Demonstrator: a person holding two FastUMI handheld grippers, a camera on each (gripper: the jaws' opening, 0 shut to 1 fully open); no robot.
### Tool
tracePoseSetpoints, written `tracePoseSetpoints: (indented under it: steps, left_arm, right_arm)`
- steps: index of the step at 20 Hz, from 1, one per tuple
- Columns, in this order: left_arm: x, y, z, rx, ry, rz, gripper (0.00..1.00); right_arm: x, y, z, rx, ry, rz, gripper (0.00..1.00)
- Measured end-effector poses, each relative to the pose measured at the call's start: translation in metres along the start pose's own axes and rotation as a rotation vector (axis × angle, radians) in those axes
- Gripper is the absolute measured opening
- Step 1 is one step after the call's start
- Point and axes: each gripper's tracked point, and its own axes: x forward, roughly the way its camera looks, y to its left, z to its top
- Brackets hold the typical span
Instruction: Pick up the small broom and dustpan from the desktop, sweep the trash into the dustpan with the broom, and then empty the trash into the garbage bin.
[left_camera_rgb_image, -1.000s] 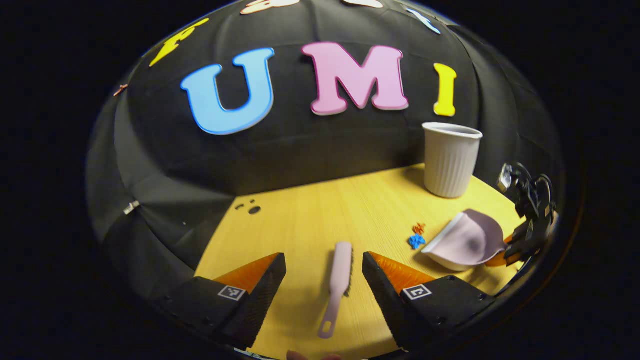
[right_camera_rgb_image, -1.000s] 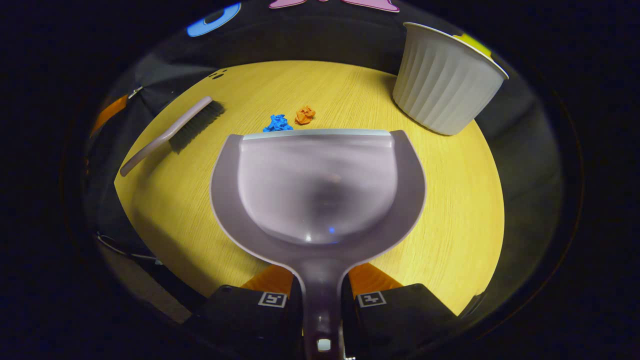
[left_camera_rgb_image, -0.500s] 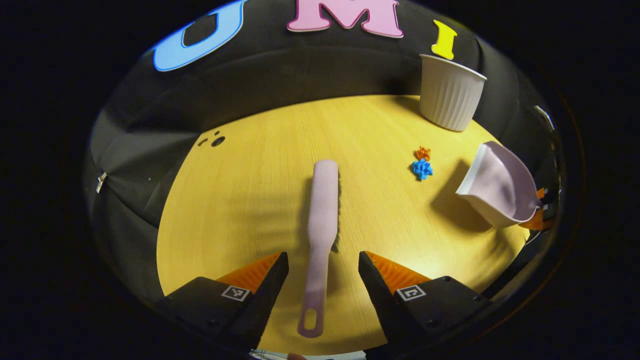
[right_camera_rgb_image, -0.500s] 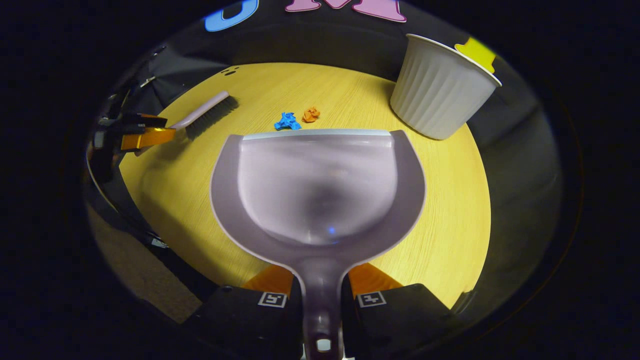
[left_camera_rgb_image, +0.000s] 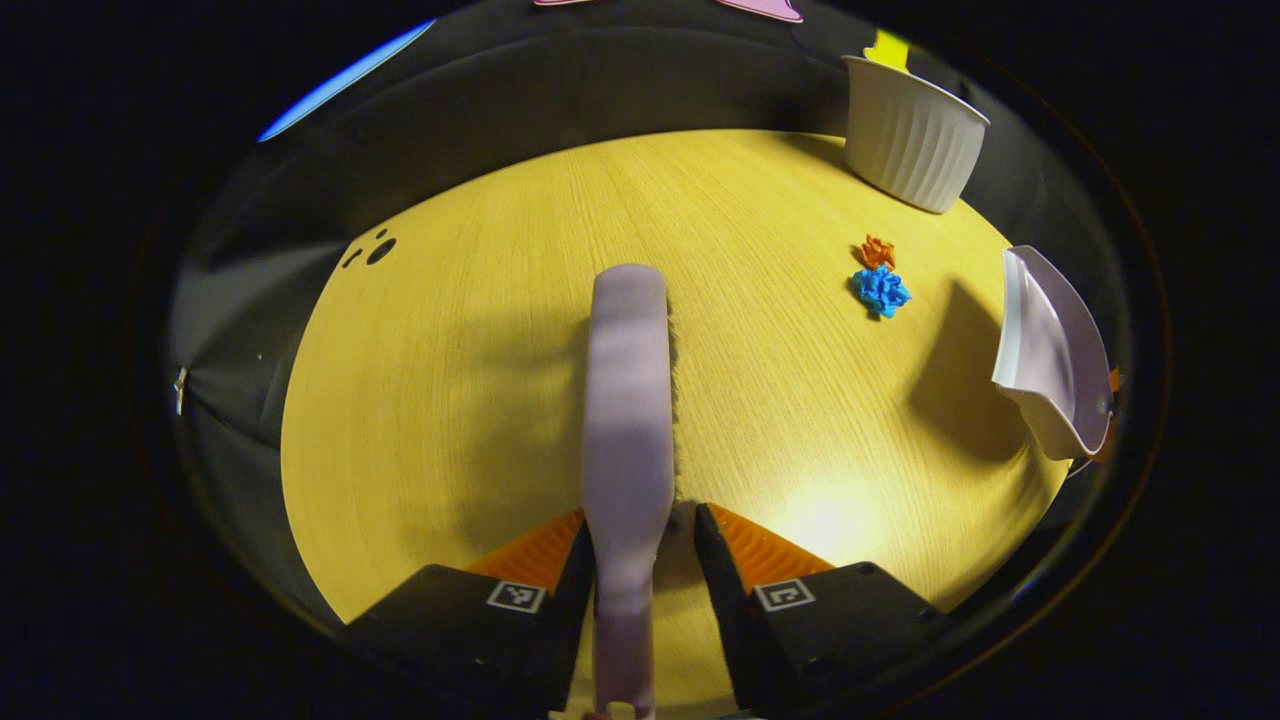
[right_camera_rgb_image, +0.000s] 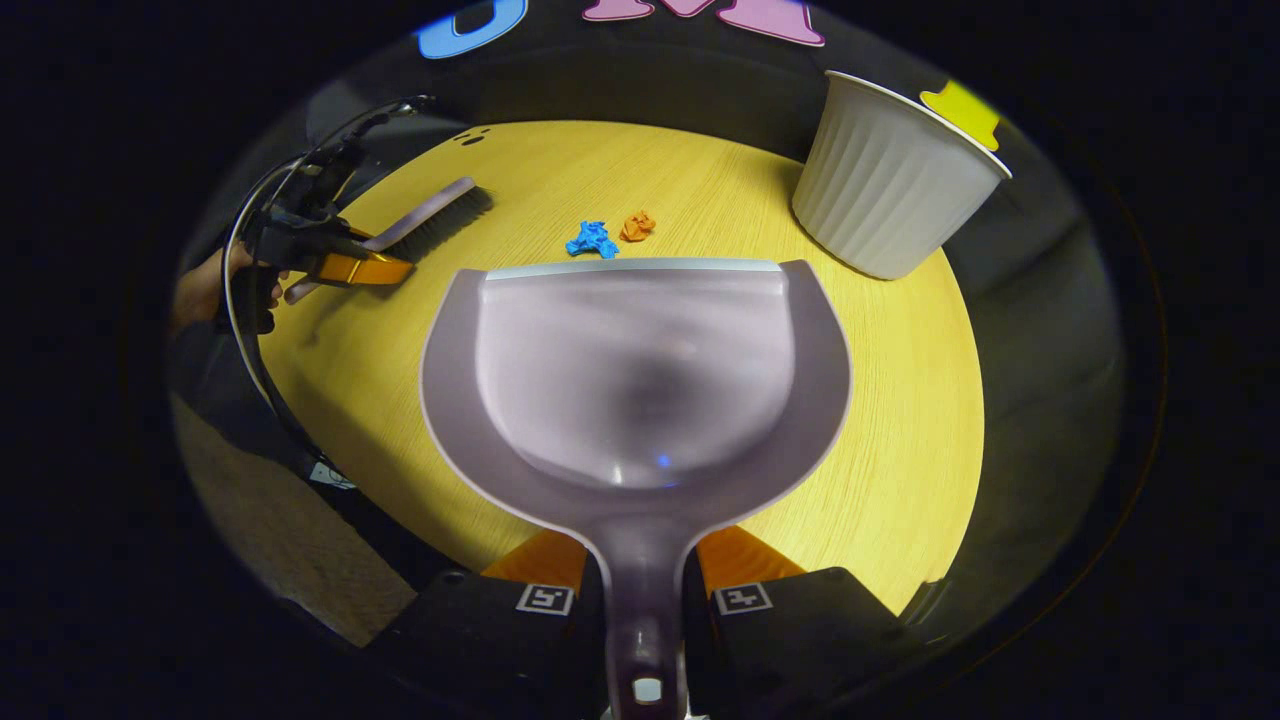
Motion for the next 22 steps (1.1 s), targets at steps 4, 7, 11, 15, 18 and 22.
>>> tracePoseSetpoints:
  steps: [4, 7, 11, 15, 18, 22]
  left_arm:
    - [0.003, 0.006, 0.005, 0.024, 0.012, 0.014, 0.40]
    - [-0.002, 0.001, 0.014, 0.061, -0.007, 0.000, 0.29]
    - [-0.005, -0.021, 0.038, 0.138, -0.025, -0.058, 0.27]
    - [0.002, -0.039, 0.064, 0.179, 0.010, -0.088, 0.27]
    - [0.015, -0.057, 0.081, 0.225, 0.029, -0.118, 0.27]
    - [0.026, -0.087, 0.090, 0.258, 0.070, -0.197, 0.25]
  right_arm:
    - [-0.002, 0.003, 0.003, -0.014, 0.010, 0.011, 0.36]
    - [-0.003, 0.002, 0.000, -0.054, 0.066, 0.024, 0.36]
    - [-0.004, -0.001, 0.001, -0.108, 0.140, 0.048, 0.36]
    - [0.003, -0.009, -0.003, -0.140, 0.228, 0.051, 0.36]
    - [0.010, -0.013, -0.001, -0.146, 0.251, 0.061, 0.36]
    - [0.019, -0.018, 0.003, -0.149, 0.254, 0.070, 0.36]
